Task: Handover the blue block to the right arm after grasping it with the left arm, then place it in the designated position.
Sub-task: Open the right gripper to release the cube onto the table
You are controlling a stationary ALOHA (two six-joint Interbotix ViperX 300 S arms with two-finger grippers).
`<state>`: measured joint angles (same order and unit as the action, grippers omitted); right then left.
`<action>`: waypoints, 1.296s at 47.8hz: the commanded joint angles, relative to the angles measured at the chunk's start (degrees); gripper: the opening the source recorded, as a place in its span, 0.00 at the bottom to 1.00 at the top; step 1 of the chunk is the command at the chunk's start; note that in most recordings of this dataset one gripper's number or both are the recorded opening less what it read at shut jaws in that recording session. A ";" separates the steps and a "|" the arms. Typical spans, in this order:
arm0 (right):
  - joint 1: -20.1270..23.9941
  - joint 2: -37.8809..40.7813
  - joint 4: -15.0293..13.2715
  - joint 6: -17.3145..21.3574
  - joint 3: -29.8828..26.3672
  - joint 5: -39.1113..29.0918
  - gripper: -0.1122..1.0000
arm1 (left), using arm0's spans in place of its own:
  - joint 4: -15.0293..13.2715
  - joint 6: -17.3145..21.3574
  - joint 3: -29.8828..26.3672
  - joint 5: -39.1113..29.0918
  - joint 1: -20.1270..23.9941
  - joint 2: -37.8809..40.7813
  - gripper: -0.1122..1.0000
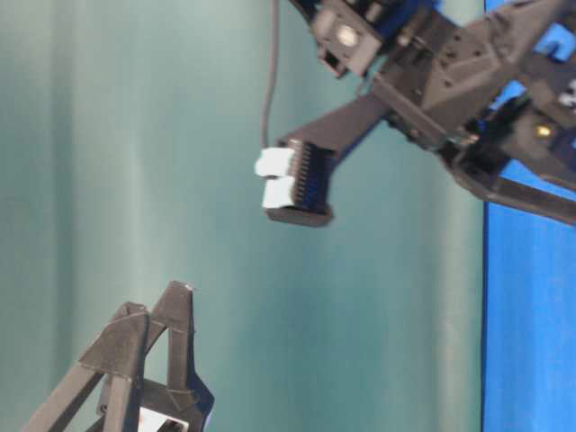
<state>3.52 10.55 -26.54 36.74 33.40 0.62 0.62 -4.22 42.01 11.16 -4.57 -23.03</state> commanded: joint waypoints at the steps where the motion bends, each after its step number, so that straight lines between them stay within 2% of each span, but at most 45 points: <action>1: 0.09 0.09 0.44 0.09 -1.41 1.93 0.52 | 0.00 -0.09 -1.41 0.18 -0.09 -0.26 0.94; 15: 0.09 3.08 1.93 0.09 -2.20 4.22 0.52 | 0.09 0.00 -1.41 0.18 0.00 -0.26 0.94; 59: -0.09 3.87 2.55 0.53 -2.37 2.81 0.52 | 0.00 -0.09 -1.41 -0.09 0.18 -0.26 0.94; 60: -0.18 3.78 2.55 0.53 -2.37 2.55 0.52 | 0.00 -0.09 -1.41 -0.09 0.18 -0.26 0.94; 62: -0.09 3.78 2.55 0.62 -2.64 2.20 0.61 | 0.09 -0.09 -1.41 -0.09 0.18 -0.26 0.94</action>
<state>3.43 15.21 -24.26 37.27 31.73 3.16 0.62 -4.22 42.01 10.81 -4.57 -22.94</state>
